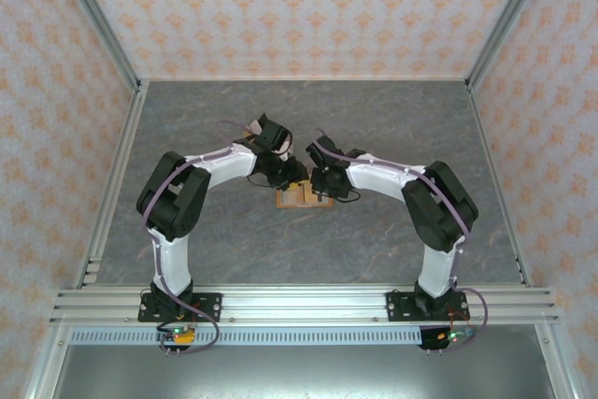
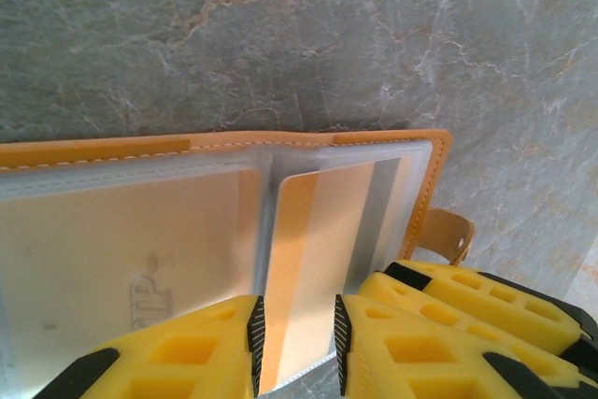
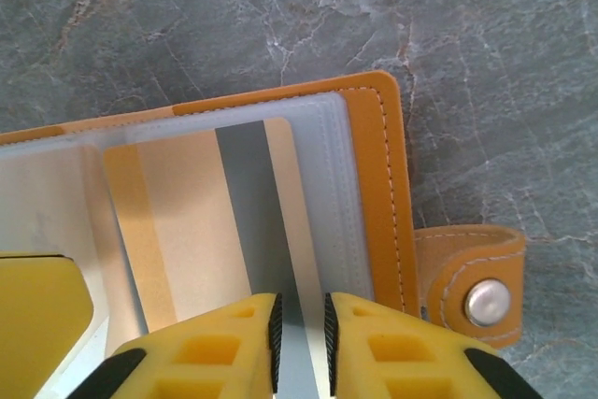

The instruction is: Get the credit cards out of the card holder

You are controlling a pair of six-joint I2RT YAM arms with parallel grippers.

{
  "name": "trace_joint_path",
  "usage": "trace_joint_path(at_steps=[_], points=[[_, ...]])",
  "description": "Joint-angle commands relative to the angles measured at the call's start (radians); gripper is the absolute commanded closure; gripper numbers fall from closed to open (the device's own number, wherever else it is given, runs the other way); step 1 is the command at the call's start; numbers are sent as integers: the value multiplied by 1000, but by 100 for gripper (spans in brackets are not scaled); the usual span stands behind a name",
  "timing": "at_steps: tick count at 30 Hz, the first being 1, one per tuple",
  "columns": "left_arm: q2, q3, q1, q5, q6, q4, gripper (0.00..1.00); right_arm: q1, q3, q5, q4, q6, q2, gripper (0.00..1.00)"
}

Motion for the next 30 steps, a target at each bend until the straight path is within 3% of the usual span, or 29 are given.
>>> trace_joint_path(at_steps=[1, 12, 30], points=[[21, -5, -2, 1, 17, -13, 71, 4, 28, 18, -35, -1, 30, 77], [37, -17, -2, 29, 5, 29, 71, 0, 23, -71, 5, -5, 49, 80], [-28, -75, 12, 94, 23, 120, 80, -1, 35, -23, -49, 2, 81, 83]])
